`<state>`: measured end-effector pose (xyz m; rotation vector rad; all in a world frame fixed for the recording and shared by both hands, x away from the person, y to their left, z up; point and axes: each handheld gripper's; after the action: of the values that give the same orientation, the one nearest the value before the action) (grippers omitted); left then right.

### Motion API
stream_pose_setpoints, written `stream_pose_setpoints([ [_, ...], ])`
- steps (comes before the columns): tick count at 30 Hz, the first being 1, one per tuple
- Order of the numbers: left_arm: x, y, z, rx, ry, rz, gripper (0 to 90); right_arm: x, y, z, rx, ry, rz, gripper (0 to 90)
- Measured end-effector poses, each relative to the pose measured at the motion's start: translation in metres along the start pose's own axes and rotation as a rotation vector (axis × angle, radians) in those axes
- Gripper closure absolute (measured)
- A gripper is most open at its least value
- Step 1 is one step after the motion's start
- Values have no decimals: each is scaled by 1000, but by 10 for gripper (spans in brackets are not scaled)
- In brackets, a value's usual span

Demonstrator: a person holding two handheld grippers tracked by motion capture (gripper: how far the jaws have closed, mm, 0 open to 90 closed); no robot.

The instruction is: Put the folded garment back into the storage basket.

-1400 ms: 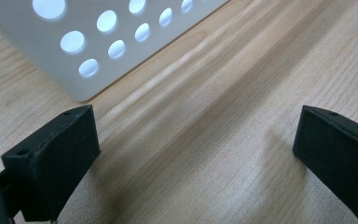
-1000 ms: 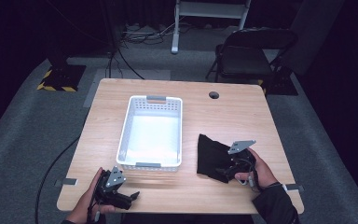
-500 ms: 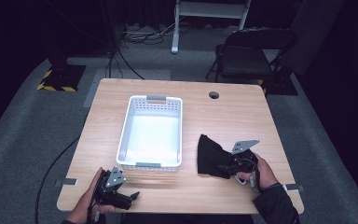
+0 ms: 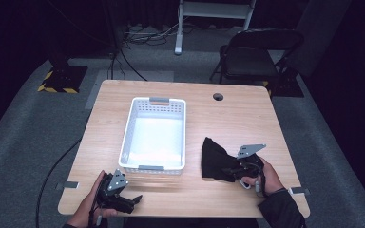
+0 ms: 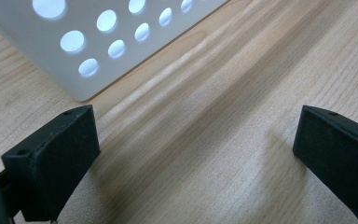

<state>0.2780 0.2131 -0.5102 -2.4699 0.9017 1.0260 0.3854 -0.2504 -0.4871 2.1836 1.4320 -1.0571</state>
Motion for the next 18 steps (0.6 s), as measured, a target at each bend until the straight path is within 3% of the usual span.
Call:
stream_pose_setpoints([
  [18, 0, 0, 0, 0, 0, 0, 2, -19, -9, 1, -22, 10, 31, 591],
])
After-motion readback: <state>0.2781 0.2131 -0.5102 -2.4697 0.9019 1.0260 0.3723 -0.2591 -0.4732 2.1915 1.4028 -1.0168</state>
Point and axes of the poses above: each handheld gripper's, and its own axes: x roughly forward along the jaws, z roughly out of its underside, y roughly to its right, and after that the axes turned 5 degrees about -z, right-handed
